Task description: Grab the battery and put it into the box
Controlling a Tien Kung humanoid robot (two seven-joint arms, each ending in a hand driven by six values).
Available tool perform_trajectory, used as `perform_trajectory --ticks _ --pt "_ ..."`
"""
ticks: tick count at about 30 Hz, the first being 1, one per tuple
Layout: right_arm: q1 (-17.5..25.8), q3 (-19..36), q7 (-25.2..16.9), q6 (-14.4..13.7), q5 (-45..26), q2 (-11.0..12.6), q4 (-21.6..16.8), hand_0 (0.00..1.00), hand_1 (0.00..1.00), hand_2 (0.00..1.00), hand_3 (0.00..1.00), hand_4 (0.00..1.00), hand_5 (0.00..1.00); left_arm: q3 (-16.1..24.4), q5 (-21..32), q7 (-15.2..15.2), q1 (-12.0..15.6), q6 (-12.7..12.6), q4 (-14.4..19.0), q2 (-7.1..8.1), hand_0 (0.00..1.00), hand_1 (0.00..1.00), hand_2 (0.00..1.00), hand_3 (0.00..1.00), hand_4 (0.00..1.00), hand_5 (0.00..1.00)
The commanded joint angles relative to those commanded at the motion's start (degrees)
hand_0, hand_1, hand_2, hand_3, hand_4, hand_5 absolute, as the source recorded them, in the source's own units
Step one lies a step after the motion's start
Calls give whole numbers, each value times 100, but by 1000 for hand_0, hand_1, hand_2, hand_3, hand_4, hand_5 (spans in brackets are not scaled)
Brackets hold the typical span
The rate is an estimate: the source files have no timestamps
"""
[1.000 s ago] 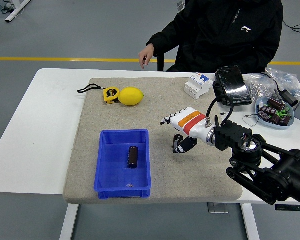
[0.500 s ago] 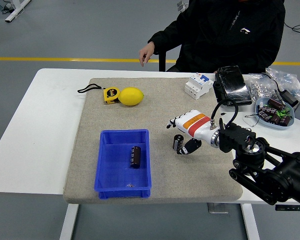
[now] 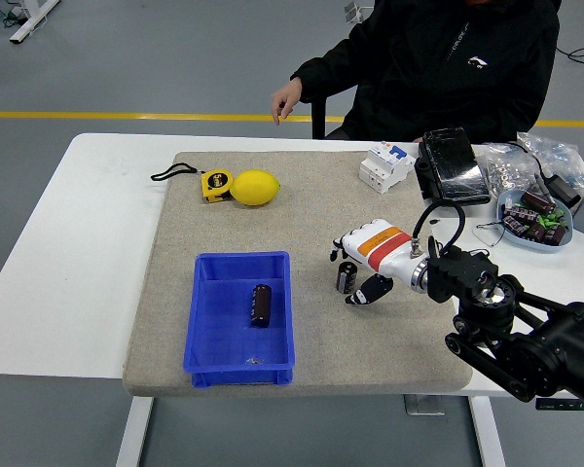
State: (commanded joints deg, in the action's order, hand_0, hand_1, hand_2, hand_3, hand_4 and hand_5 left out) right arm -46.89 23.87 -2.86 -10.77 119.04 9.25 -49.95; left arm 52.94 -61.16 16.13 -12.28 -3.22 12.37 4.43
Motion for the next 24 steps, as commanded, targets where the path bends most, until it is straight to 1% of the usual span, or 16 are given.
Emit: perform_trajectory --ticks 4,5,10,11,16,17,24 --pt "-7 -2 0 -15 -30 6 5 400 487 549 603 991 227 -2 2 -2 -1 -1 0 1 735 698 655 585 632 538" --pt "-8 -11 0 -18 -32 3 19 382 457 517 558 955 204 -1 6 -3 0 -2 0 1 734 698 654 584 632 539" --pt "-3 -26 -3 -25 -47 -24 89 382 457 517 558 955 204 0 0 0 -3 -1 1 -1 734 698 654 584 632 539" --pt "-3 -28 -3 -27 -45 -27 98 379 447 502 530 930 187 -2 3 -1 -3 -1 1 -2 734 698 654 584 632 538" --pt "-1 -30 -4 -50 -35 -41 156 379 447 502 530 930 187 -5 -3 1 -3 2 2 -7 734 698 654 584 632 538" --pt "-2 -30 -2 -53 -28 -41 159 370 436 491 515 916 181 -2 -4 2 -2 2 3 -8 734 699 654 584 635 541" --pt "-2 -43 6 -56 5 -28 130 368 428 487 507 907 182 -8 3 4 -3 5 4 -6 734 699 654 584 633 538"
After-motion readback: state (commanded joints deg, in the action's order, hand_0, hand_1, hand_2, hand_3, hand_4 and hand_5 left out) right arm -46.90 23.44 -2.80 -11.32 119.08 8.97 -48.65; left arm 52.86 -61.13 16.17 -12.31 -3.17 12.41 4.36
